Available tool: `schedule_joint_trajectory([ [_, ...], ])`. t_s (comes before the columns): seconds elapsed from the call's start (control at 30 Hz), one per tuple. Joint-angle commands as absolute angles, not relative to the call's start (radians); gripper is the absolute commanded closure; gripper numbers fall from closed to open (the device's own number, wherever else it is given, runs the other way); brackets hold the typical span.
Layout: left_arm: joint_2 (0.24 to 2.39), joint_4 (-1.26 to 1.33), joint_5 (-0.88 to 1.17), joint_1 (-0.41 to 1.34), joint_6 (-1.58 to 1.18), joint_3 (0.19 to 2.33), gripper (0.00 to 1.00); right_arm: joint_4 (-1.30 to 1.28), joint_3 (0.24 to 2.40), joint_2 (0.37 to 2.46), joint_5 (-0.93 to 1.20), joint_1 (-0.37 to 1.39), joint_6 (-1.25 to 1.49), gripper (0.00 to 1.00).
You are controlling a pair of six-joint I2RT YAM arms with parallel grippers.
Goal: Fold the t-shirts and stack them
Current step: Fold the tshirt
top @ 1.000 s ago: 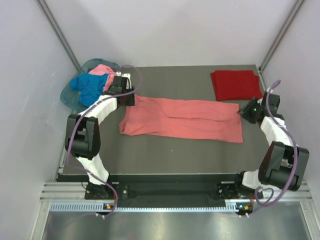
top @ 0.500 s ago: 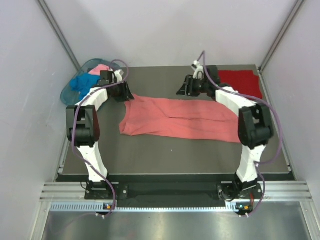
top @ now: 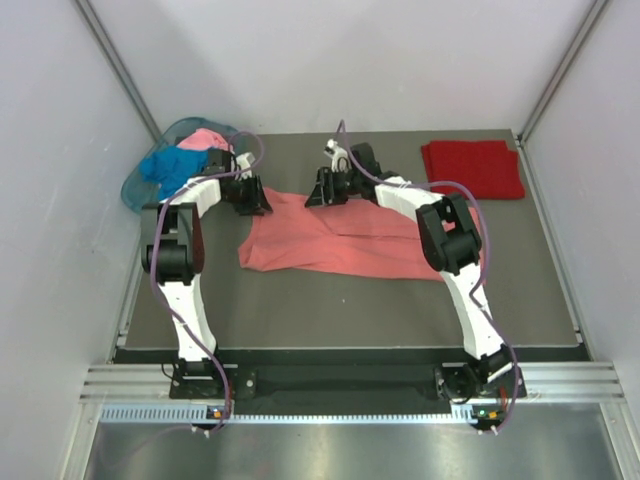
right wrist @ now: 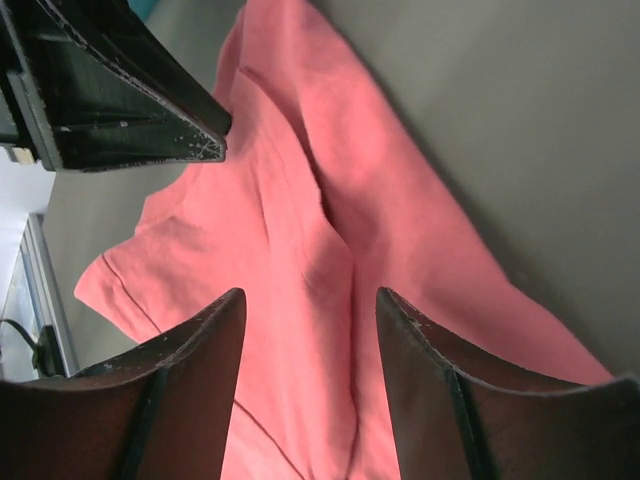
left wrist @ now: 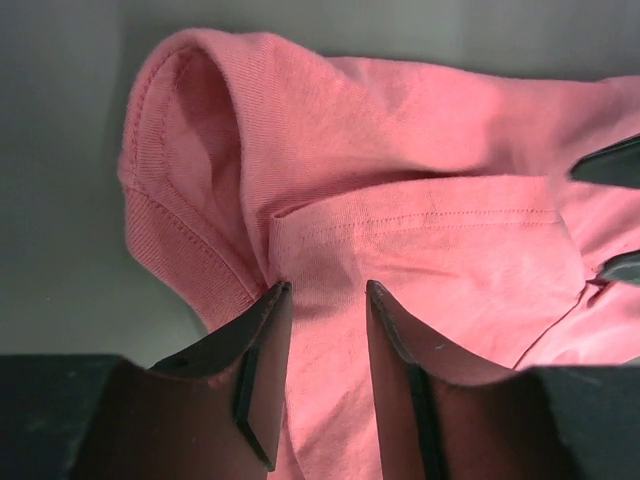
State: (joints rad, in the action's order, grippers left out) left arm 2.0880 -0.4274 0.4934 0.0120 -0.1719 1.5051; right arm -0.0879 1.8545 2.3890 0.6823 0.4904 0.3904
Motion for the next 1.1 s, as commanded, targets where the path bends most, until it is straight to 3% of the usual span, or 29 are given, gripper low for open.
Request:
schedule_joint_trajectory([
  [0.0, 2.086, -0.430, 0.511, 0.008, -0.135, 1.535, 0.60, -0.049, 1.917, 2.428, 0.715, 0.517, 0.391, 0.44],
  [0.13, 2.069, -0.402, 0.540, 0.008, -0.127, 1.523, 0.70, -0.034, 1.922, 2.451, 0.721, 0.532, 0.400, 0.45],
  [0.23, 2.062, -0.377, 0.557, 0.008, -0.136, 1.519, 0.90, -0.011, 1.924, 2.453, 0.727, 0.532, 0.410, 0.49],
  [0.27, 2.057, -0.365, 0.560, 0.008, -0.138, 1.520, 0.96, -0.008, 1.922, 2.453, 0.727, 0.534, 0.416, 0.52],
  [0.3, 2.054, -0.362, 0.563, 0.008, -0.140, 1.520, 1.00, -0.008, 1.921, 2.448, 0.726, 0.534, 0.419, 0.64],
  [0.4, 2.040, -0.347, 0.571, 0.008, -0.146, 1.525, 1.00, 0.049, 1.881, 2.410, 0.709, 0.532, 0.436, 0.85],
  [0.53, 2.019, -0.321, 0.575, 0.018, -0.155, 1.537, 1.00, 0.124, 1.789, 2.329, 0.683, 0.532, 0.465, 0.98],
  [0.93, 2.011, -0.141, 0.626, 0.034, -0.216, 1.545, 1.00, 0.201, 1.598, 2.172, 0.535, 0.520, 0.492, 1.00],
  [1.07, 2.028, -0.204, 0.603, 0.035, -0.198, 1.585, 1.00, 0.202, 1.592, 2.177, 0.529, 0.517, 0.506, 1.00],
])
